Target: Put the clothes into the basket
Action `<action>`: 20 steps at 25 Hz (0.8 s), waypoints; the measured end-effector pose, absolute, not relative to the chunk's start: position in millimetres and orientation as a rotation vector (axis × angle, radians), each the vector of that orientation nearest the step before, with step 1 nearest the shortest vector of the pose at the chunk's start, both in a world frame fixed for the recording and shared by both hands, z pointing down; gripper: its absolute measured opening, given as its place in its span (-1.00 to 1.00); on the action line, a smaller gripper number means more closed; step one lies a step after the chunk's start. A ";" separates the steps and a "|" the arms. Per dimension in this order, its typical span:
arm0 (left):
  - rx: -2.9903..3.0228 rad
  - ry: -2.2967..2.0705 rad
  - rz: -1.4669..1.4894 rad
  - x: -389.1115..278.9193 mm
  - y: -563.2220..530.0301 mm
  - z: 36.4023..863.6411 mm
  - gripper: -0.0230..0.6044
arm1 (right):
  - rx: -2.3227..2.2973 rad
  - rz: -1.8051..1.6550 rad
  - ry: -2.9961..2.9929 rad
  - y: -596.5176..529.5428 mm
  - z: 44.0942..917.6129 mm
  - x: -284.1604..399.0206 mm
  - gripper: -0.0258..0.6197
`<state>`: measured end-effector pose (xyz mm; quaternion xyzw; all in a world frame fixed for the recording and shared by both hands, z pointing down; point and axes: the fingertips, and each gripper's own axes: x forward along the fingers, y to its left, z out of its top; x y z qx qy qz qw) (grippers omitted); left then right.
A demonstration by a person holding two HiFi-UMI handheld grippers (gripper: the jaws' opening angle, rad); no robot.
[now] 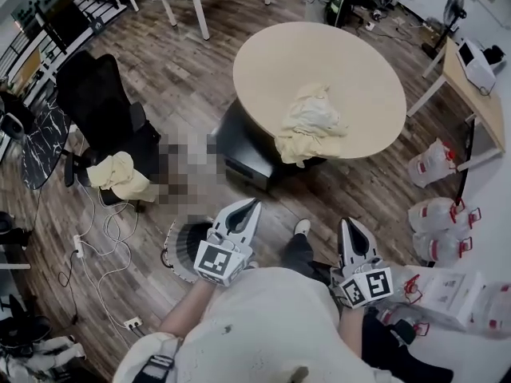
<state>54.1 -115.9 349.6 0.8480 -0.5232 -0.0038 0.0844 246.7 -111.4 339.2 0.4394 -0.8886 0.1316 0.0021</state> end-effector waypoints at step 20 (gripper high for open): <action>2.351 -1.791 0.001 151.6 -290.5 352.2 -0.85 | 1.029 0.386 -2.897 -326.9 331.9 329.4 -0.90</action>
